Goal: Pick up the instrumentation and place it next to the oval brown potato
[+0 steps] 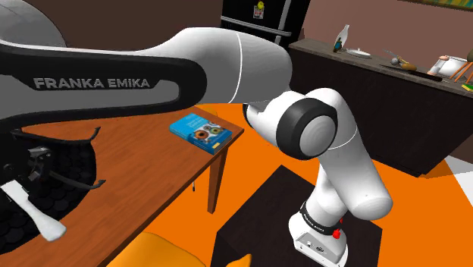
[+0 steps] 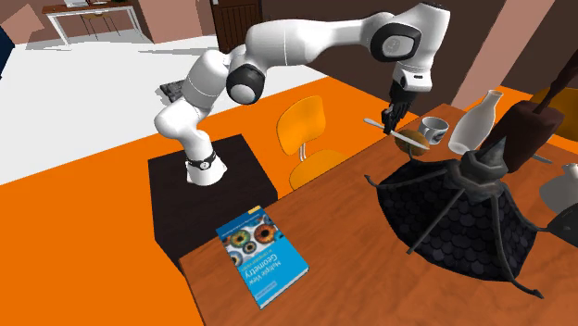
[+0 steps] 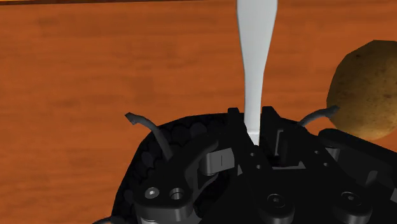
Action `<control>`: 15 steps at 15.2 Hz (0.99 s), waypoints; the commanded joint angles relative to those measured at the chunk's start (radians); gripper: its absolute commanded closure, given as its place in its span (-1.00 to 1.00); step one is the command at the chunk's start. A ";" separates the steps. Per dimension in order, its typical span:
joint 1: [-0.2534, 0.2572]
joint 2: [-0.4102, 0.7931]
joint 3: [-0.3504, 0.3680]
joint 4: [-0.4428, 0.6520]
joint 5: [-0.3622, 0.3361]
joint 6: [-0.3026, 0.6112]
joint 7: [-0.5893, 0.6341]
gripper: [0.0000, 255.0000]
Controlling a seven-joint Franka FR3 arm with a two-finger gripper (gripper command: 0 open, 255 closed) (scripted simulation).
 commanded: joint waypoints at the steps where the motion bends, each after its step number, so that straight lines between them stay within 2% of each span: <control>1: 0.097 0.168 -0.029 0.307 -0.030 -0.127 -0.010 1.00; 2: 0.068 0.114 -0.020 0.189 -0.021 -0.069 0.003 1.00; 5: 0.033 0.060 -0.008 0.043 -0.013 0.016 0.017 1.00; 15: -0.017 0.008 0.000 -0.190 -0.006 0.189 0.039 1.00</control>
